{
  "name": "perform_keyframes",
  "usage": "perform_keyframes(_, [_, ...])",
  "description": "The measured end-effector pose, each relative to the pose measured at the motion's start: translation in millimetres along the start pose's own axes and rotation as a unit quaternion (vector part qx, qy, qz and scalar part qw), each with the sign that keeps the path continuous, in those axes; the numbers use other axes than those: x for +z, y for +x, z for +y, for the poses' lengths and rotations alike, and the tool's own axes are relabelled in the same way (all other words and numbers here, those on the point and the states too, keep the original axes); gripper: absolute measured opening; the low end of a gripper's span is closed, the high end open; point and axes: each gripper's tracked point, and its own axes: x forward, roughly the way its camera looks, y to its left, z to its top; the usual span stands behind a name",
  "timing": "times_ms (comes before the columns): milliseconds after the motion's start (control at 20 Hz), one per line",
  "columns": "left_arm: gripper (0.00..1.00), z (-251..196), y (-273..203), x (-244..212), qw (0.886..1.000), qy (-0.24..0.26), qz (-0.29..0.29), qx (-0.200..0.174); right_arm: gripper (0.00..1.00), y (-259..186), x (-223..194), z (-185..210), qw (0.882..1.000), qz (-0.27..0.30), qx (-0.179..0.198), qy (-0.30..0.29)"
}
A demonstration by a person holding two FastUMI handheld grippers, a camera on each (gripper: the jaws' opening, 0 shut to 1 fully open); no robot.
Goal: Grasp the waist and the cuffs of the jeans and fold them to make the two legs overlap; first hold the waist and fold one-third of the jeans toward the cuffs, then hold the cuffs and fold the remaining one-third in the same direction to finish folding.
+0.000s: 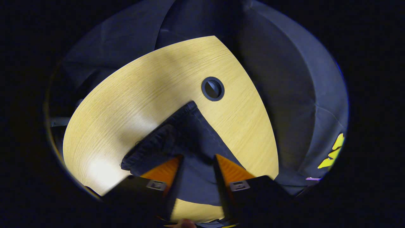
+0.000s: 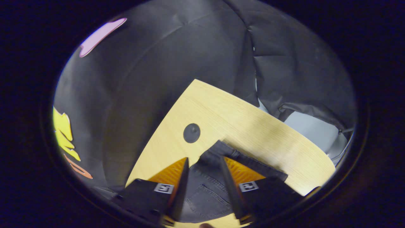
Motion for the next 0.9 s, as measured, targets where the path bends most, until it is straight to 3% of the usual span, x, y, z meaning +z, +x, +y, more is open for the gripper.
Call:
perform_keyframes(100, [0.81, -5.7, -11.3, -0.6, 1.000, 0.008, -0.014, -0.008, 0.85, -12.2, -0.8, 8.0, 1.000, -0.014, 0.009, -0.023])
perform_keyframes(150, [0.81, -9.0, -20.3, 0.2, 1.000, 0.014, -0.026, -0.009, 0.77, -20.9, -1.4, 14.0, 0.999, -0.025, 0.013, -0.033])
perform_keyframes(200, [0.81, -13.4, -32.0, 0.5, 0.999, 0.026, -0.041, -0.012, 0.77, -31.4, -1.8, 18.2, 0.998, -0.034, 0.014, -0.045])
perform_keyframes(250, [0.81, -22.4, -46.3, -1.2, 0.997, 0.045, -0.058, -0.023, 0.82, -43.9, -5.8, 21.9, 0.997, -0.043, 0.017, -0.060])
perform_keyframes(300, [0.81, -32.3, -63.6, -3.1, 0.993, 0.075, -0.083, -0.030, 0.94, -60.0, -11.0, 27.0, 0.996, -0.050, 0.022, -0.076])
perform_keyframes(450, [0.81, -54.3, -115.2, -33.4, 0.975, 0.173, -0.129, -0.051, 0.95, -118.7, -41.5, 45.7, 0.989, -0.072, 0.052, -0.122])
perform_keyframes(500, [0.81, -61.5, -131.7, -45.9, 0.968, 0.200, -0.144, -0.058, 0.94, -137.5, -52.4, 49.7, 0.985, -0.081, 0.062, -0.137])
perform_keyframes(550, [0.81, -67.9, -147.8, -62.5, 0.960, 0.227, -0.152, -0.063, 0.87, -155.9, -65.0, 50.6, 0.981, -0.090, 0.069, -0.157])
perform_keyframes(600, [0.81, -70.5, -159.3, -80.7, 0.951, 0.257, -0.159, -0.068, 0.95, -174.6, -74.9, 49.3, 0.976, -0.102, 0.071, -0.179])
perform_keyframes(650, [0.82, -70.9, -169.9, -96.9, 0.939, 0.289, -0.171, -0.071, 0.87, -191.2, -84.6, 44.7, 0.970, -0.116, 0.069, -0.203])
perform_keyframes(700, [0.82, -71.7, -177.0, -109.4, 0.927, 0.317, -0.188, -0.070, 0.87, -206.0, -92.9, 39.4, 0.961, -0.133, 0.064, -0.233])
perform_keyframes(750, [0.82, -69.8, -185.3, -124.8, 0.915, 0.340, -0.205, -0.067, 1.00, -219.9, -101.5, 32.1, 0.952, -0.149, 0.055, -0.262])
perform_keyframes(900, [0.88, -52.2, -188.6, -171.6, 0.885, 0.386, -0.254, -0.064, 0.98, -256.6, -125.8, 0.2, 0.927, -0.191, 0.005, -0.322])
